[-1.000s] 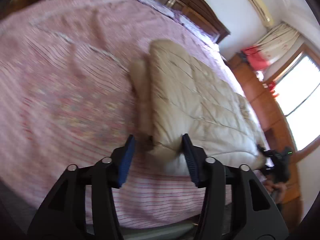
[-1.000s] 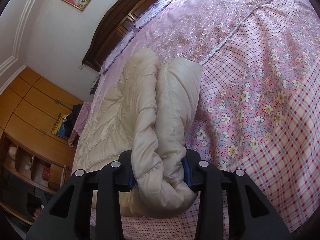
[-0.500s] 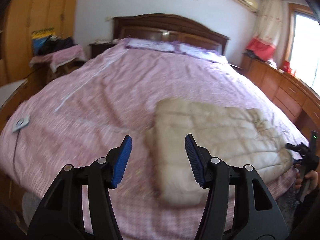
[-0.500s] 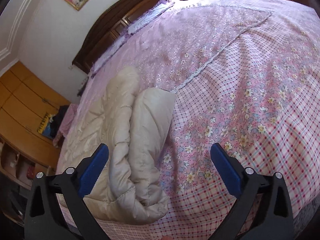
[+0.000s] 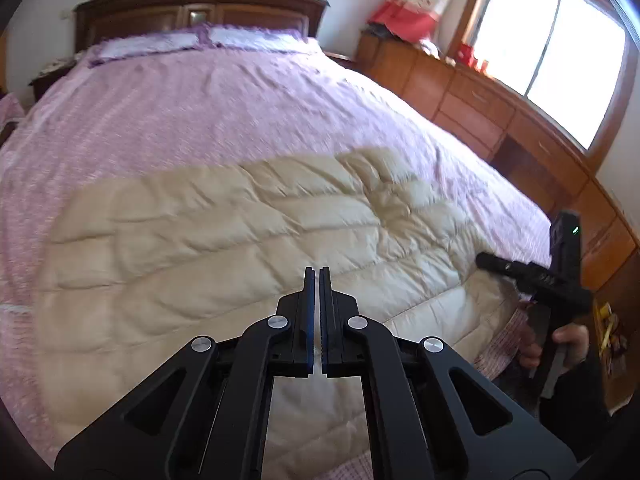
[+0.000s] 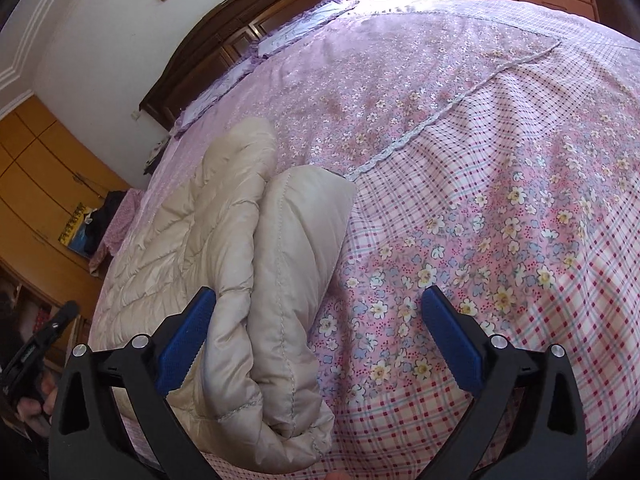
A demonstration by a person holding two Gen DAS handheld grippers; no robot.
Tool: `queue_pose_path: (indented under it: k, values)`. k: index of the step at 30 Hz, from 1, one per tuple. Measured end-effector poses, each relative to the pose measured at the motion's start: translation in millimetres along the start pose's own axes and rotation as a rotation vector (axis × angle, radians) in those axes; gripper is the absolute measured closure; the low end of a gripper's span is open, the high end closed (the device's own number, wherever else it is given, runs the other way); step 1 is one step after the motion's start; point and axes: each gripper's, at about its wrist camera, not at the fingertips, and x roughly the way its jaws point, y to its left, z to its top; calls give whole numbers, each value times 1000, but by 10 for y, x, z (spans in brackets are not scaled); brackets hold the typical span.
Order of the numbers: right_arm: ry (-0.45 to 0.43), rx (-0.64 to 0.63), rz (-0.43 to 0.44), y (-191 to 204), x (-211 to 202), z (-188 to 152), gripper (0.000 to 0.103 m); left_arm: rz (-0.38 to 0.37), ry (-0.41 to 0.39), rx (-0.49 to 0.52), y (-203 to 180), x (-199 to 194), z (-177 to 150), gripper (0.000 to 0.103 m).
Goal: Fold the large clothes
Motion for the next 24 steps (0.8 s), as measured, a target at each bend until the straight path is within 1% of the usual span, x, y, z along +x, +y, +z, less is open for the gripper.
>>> queue_pose_path:
  k: [1, 3, 6, 8, 10, 12, 13, 15, 17, 18, 20, 23, 24]
  values:
    - [-2, -2, 5, 6, 1, 3, 5, 7, 31, 15, -17, 160, -37, 101]
    - [-24, -7, 24, 3, -46, -7, 5, 2, 72, -3, 50, 404, -112, 102]
    - [-38, -27, 63, 26, -102, -21, 5, -31, 83, -21, 125, 520, -168, 103]
    - [12, -38, 99, 50, -43, -40, 5, -46, 90, -33, 154, 552, -198, 103]
    - [86, -15, 130, 22, 89, -74, 5, -51, 93, -37, 178, 566, -228, 102]
    - [105, -12, 120, 24, 133, -84, 5, -51, 90, -31, 173, 549, -263, 102]
    - [105, -5, 135, 25, 134, -81, 5, -48, 86, -31, 167, 542, -276, 102]
    - [95, 46, 204, 5, 123, -81, 5, -47, 67, -44, 163, 519, -305, 102]
    - [38, 127, 276, -86, 75, -107, 5, -45, 42, -85, 182, 512, -328, 102]
    - [-4, 172, 312, -146, 45, -137, 5, -40, 33, -107, 185, 494, -334, 102]
    - [-20, 199, 328, -171, 32, -162, 5, -17, 32, -120, 163, 473, -342, 102]
    - [-14, 178, 330, -81, 47, -243, 5, 4, 33, -147, 149, 431, -352, 102]
    - [-6, 174, 335, -33, 68, -278, 5, 15, 23, -134, 124, 421, -374, 102]
